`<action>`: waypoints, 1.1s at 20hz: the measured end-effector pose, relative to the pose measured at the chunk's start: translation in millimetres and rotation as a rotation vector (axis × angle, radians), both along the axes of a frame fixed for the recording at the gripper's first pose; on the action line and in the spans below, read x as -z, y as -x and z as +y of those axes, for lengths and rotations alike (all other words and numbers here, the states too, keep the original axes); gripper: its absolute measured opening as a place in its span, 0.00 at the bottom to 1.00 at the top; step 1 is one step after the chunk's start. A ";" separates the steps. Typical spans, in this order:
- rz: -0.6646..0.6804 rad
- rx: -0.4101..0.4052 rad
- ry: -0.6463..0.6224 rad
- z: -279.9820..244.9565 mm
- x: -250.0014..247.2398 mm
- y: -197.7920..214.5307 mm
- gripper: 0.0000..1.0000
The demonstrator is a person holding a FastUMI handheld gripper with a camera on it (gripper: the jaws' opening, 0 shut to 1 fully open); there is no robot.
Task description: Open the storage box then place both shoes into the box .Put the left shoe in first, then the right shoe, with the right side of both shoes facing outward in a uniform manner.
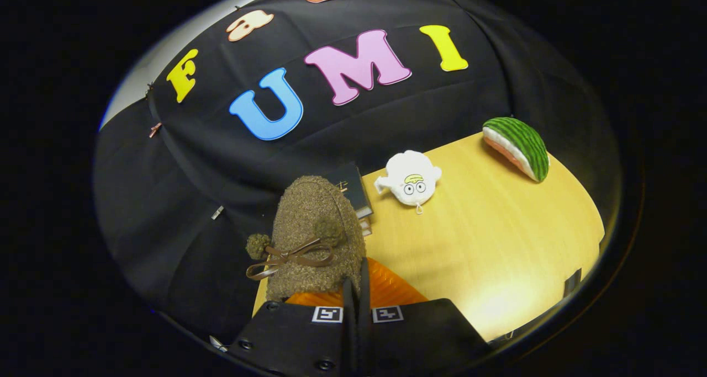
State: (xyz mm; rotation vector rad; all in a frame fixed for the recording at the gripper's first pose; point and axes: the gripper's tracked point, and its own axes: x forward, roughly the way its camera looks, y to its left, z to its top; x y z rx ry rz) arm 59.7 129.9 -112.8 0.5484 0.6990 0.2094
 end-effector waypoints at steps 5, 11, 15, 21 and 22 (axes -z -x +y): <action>-0.021 0.042 0.048 54.8 22.5 -6.9 0.05; -0.032 0.027 0.171 85.0 59.5 -2.0 0.05; -0.001 -0.019 0.216 98.0 77.3 2.8 0.05; 0.015 -0.019 0.257 93.9 86.5 10.1 0.06; 0.027 -0.031 0.249 96.9 88.4 11.7 0.09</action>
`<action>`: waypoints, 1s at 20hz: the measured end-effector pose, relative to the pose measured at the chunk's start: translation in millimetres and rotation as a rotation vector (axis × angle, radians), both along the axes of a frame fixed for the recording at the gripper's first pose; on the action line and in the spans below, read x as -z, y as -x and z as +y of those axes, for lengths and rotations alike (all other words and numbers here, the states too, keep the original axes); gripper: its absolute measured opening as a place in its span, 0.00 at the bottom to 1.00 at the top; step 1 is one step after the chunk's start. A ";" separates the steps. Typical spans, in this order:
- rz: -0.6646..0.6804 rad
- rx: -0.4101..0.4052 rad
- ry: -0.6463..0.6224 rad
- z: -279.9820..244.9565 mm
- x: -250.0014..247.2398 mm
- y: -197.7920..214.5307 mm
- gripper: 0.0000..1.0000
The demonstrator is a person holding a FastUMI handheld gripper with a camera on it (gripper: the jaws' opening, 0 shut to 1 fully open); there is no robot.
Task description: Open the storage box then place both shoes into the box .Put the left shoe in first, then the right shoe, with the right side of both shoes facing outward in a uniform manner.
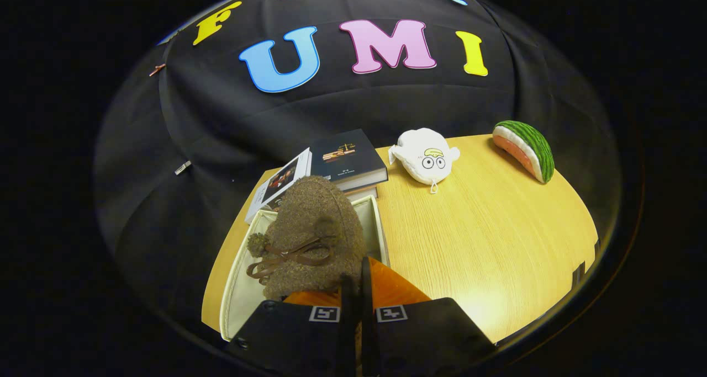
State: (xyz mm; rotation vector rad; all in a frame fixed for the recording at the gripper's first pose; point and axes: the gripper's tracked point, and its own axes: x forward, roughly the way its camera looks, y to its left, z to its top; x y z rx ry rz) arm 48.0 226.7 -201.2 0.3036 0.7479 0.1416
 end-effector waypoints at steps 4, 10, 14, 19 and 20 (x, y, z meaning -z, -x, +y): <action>-0.003 -0.074 -0.023 9.5 -11.5 12.5 0.48; -0.165 -0.107 -0.021 -24.6 -71.4 10.3 0.98; -0.229 -0.076 0.036 -73.0 -87.8 -8.1 0.98; -0.285 -0.049 0.088 -130.0 -100.6 -18.2 0.98; -0.300 -0.046 0.100 -142.3 -103.8 -21.4 0.98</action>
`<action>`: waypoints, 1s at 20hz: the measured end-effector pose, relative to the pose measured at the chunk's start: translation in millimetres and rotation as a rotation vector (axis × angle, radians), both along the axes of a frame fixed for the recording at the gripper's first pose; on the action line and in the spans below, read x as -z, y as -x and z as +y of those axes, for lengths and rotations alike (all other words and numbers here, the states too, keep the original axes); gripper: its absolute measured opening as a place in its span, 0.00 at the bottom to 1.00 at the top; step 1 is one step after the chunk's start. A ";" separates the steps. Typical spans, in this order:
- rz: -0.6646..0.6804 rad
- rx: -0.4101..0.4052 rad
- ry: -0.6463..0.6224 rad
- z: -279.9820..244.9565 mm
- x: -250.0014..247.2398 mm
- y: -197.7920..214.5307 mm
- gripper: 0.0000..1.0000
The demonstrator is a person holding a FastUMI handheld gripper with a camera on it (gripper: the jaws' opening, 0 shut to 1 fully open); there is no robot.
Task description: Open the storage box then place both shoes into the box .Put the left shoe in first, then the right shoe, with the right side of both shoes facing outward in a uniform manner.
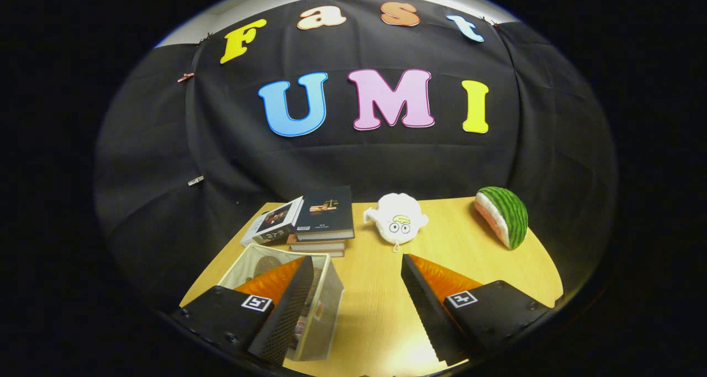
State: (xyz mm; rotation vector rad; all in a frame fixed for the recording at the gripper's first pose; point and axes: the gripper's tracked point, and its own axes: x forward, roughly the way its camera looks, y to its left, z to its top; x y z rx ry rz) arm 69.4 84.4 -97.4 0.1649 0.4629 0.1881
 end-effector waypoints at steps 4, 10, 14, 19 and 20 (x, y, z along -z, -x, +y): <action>-0.069 0.014 0.048 -48.5 -15.1 -13.7 0.98; -0.158 0.046 0.070 -121.5 -36.0 -30.7 0.98; -0.214 0.065 0.077 -174.6 -40.2 -34.0 0.97; -0.247 0.089 0.086 -223.5 -23.8 -26.2 0.97; -0.249 0.090 0.085 -227.9 -22.4 -24.5 0.97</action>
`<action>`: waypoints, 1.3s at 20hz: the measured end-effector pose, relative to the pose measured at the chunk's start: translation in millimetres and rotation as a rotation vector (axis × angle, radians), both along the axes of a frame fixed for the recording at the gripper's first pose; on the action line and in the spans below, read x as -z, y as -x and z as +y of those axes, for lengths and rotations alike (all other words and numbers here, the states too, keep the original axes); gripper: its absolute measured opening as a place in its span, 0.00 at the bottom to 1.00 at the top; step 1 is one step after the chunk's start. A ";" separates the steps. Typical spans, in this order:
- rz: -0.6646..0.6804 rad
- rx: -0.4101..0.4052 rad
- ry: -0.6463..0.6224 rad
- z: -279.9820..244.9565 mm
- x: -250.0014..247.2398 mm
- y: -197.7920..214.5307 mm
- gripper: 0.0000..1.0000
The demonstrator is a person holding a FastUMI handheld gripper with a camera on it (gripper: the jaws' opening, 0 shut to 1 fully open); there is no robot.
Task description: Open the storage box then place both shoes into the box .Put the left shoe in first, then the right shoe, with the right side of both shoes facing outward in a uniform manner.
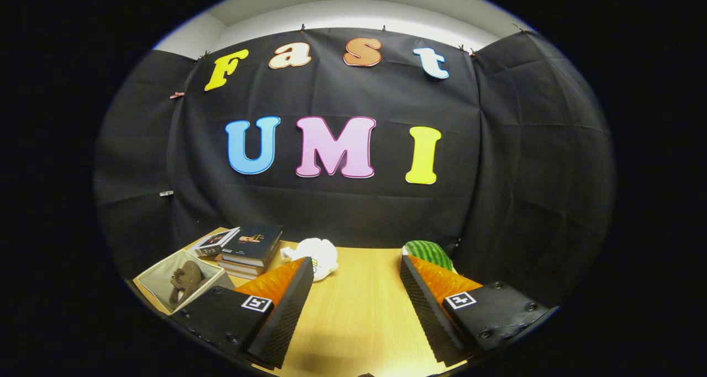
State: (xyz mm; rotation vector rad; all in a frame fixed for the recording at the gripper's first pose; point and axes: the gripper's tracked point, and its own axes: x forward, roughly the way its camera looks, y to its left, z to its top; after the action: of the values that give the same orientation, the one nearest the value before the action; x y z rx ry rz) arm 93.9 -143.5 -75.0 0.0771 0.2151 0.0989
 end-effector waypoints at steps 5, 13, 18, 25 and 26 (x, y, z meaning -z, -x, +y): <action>0.004 0.045 -0.008 -8.0 1.2 0.5 0.98; -0.023 0.106 0.003 1.5 -18.4 2.8 0.97; -0.025 0.104 -0.015 20.5 -22.8 13.6 0.97; -0.053 0.104 -0.022 42.7 -43.6 28.2 0.97; -0.050 0.104 -0.026 45.4 -46.2 30.0 0.97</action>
State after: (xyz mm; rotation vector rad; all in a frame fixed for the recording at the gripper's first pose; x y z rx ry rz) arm 63.9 -98.1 -28.8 0.1117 0.1599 -0.0002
